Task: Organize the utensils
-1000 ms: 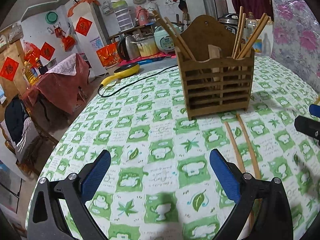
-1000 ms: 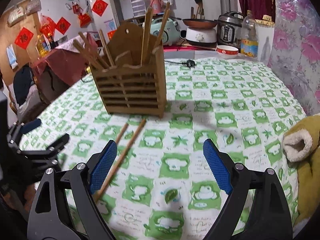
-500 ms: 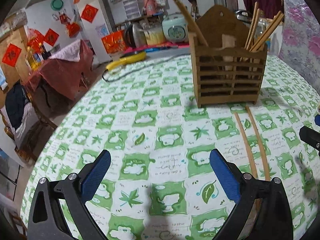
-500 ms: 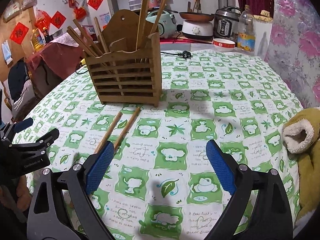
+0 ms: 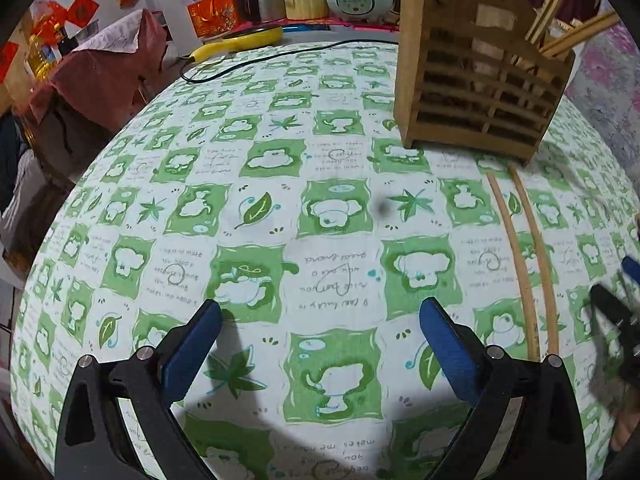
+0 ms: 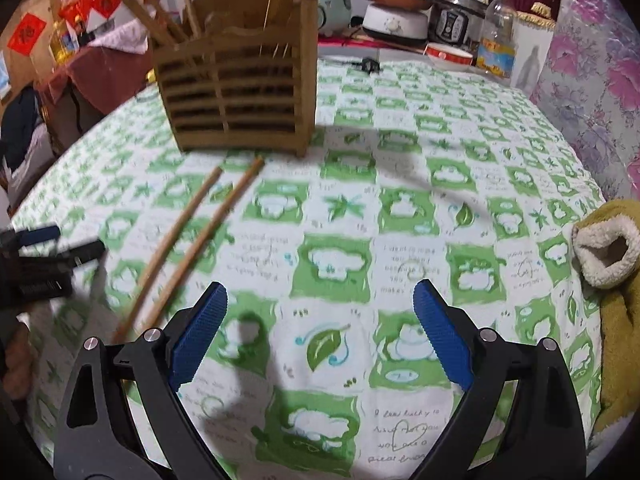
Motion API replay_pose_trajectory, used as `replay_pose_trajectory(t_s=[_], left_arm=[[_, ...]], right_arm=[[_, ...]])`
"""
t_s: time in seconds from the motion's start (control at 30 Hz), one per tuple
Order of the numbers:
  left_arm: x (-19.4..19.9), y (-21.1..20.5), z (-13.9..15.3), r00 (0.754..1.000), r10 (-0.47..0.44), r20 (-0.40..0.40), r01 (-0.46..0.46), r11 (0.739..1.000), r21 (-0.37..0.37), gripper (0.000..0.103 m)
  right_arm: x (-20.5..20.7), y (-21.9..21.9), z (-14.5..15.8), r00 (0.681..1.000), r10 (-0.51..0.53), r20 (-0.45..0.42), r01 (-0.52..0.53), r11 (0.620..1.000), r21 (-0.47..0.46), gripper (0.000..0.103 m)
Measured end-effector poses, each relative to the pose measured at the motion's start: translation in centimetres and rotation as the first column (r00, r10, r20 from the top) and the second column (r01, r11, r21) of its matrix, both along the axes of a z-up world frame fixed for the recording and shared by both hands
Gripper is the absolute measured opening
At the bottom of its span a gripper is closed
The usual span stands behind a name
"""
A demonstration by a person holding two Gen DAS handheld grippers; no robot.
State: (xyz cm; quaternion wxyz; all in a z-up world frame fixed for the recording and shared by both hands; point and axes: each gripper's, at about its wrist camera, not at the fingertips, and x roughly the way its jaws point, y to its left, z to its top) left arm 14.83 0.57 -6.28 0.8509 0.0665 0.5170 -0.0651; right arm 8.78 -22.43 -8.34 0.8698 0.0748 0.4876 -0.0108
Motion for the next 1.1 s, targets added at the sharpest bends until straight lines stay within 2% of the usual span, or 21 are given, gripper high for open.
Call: replay_pose_trajectory(t_s=[0.13, 0.27, 0.4, 0.57, 0.7, 0.83, 0.9, 0.93, 1.0, 1.03, 1.1], left_arm=[[-0.8, 0.3, 0.0, 0.999, -0.033, -0.005, 0.033, 0.999, -0.016, 0.097], [-2.1, 0.6, 0.3, 0.997, -0.082, -0.006, 0.082, 0.996, -0.029, 0.097], [-3.7, -0.2, 1.0, 0.982, -0.189, 0.017, 0.190, 0.979, -0.077, 0.097], [-6.7, -1.5, 2.0, 0.926, -0.370, 0.077, 0.377, 0.920, -0.107, 0.097], [-8.2, -2.6, 2.3, 0.878, -0.468, 0.097, 0.478, 0.869, -0.129, 0.097], [-9.2, -4.9, 1.4, 0.824, -0.563, 0.059, 0.566, 0.823, -0.057, 0.097], [-9.5, -5.7, 0.7, 0.805, -0.592, 0.036, 0.592, 0.806, -0.008, 0.098], [-9.4, -6.0, 0.7, 0.806, -0.590, 0.048, 0.590, 0.807, 0.011, 0.099], [-8.5, -5.8, 0.6, 0.828, -0.556, 0.069, 0.553, 0.831, 0.059, 0.099], [-7.6, -5.2, 0.6, 0.865, -0.496, 0.081, 0.489, 0.867, 0.092, 0.099], [-5.5, -3.5, 0.5, 0.928, -0.363, 0.084, 0.353, 0.929, 0.106, 0.099]], right_arm=[[-0.1, 0.1, -0.9, 0.998, 0.039, -0.055, -0.038, 0.999, 0.033, 0.095], [-0.4, 0.5, -0.9, 0.996, 0.061, -0.062, -0.059, 0.998, 0.029, 0.097], [-0.6, 0.4, -0.9, 0.996, 0.064, -0.062, -0.062, 0.997, 0.040, 0.097], [-0.4, -0.7, -0.9, 0.998, 0.014, -0.061, -0.010, 0.999, 0.054, 0.097], [-0.4, -1.1, -0.9, 0.998, -0.001, -0.060, 0.005, 0.998, 0.070, 0.097], [-0.3, -1.2, -0.8, 0.998, 0.004, -0.062, -0.001, 0.998, 0.056, 0.097], [-0.4, -1.2, -0.8, 0.998, 0.002, -0.062, 0.002, 0.998, 0.058, 0.097], [-0.4, -1.2, -0.7, 0.998, -0.001, -0.061, 0.004, 0.998, 0.060, 0.097], [-0.3, -1.2, -0.7, 0.998, -0.004, -0.060, 0.007, 0.998, 0.064, 0.097], [-0.4, -1.1, -0.8, 0.998, -0.004, -0.059, 0.007, 0.998, 0.063, 0.097], [-0.4, -1.1, -0.8, 0.998, -0.002, -0.059, 0.005, 0.998, 0.059, 0.097]])
